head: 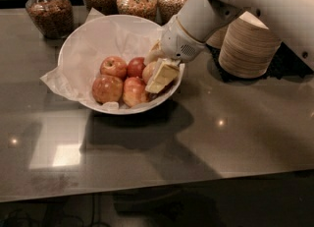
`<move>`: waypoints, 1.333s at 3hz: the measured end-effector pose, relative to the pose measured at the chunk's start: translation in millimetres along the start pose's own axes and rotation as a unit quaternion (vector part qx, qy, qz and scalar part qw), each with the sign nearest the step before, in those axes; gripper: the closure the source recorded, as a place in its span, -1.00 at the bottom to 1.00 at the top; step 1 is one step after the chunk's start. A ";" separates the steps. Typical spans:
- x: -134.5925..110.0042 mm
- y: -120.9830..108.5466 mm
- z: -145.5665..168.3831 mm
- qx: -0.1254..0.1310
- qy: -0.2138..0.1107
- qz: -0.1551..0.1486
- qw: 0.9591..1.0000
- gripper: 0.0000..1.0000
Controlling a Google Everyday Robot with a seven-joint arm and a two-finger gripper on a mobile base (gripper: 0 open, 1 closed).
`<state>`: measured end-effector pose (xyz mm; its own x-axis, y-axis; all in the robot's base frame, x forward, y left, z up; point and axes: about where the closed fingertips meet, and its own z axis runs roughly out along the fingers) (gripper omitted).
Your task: Pick apple from white bowl
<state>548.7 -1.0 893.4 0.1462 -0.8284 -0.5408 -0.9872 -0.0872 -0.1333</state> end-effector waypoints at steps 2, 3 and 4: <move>-35.2 -3.5 -28.2 -0.005 -0.057 -0.043 0.997 1.00; -66.6 -8.7 -56.8 -0.002 -0.109 -0.083 0.991 1.00; -89.1 -12.3 -81.9 0.003 -0.157 -0.115 0.981 1.00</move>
Offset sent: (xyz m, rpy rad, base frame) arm -0.0047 0.0222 0.0984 0.2303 -0.0788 0.1739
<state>542.7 28.5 1011.3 0.3773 -0.5767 -0.7246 -0.9260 -0.2478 -0.2849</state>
